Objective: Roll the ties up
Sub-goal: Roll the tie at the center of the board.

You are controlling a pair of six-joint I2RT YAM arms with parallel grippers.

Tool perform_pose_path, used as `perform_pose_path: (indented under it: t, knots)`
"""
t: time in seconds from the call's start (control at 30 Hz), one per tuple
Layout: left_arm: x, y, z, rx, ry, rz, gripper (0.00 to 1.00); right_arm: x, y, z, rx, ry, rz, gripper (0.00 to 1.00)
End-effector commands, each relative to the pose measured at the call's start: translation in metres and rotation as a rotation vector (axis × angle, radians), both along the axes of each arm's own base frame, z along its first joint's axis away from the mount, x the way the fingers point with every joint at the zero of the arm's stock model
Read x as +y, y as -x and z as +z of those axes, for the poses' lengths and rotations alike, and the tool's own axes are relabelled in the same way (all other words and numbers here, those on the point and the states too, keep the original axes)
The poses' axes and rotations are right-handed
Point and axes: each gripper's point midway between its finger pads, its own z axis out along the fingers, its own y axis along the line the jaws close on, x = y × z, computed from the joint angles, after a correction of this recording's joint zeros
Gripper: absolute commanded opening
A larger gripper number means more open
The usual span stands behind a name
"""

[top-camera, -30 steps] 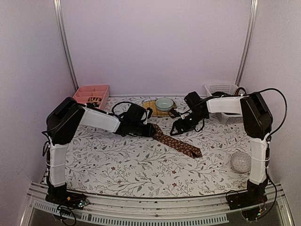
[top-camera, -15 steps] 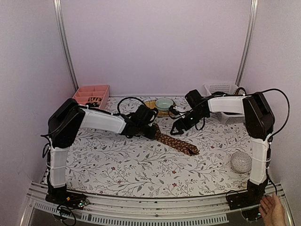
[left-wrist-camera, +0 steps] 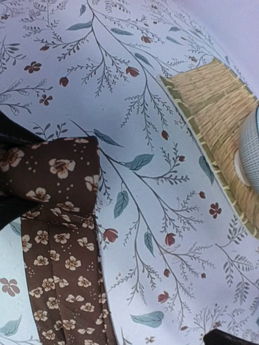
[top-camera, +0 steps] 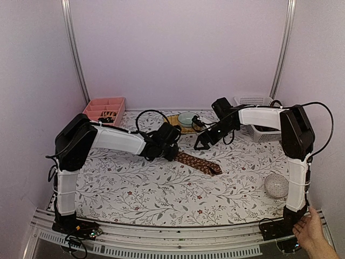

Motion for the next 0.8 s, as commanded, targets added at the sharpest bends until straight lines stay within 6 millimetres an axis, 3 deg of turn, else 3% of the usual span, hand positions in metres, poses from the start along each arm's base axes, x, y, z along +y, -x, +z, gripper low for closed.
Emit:
perform_pose_path:
  t: [0.0, 0.4, 0.77]
  knots:
    - [0.004, -0.002, 0.023, -0.08, -0.087, 0.003, 0.22, 0.006, 0.004, 0.045, -0.049, -0.062, 0.043, 0.89]
    - [-0.005, 0.0, 0.023, -0.178, -0.32, -0.02, 0.22, 0.009, 0.009, 0.042, -0.004, -0.087, 0.051, 0.89]
    - [-0.001, 0.003, 0.002, -0.173, -0.419, -0.037, 0.22, 0.005, 0.006, 0.051, 0.191, -0.264, 0.019, 0.89]
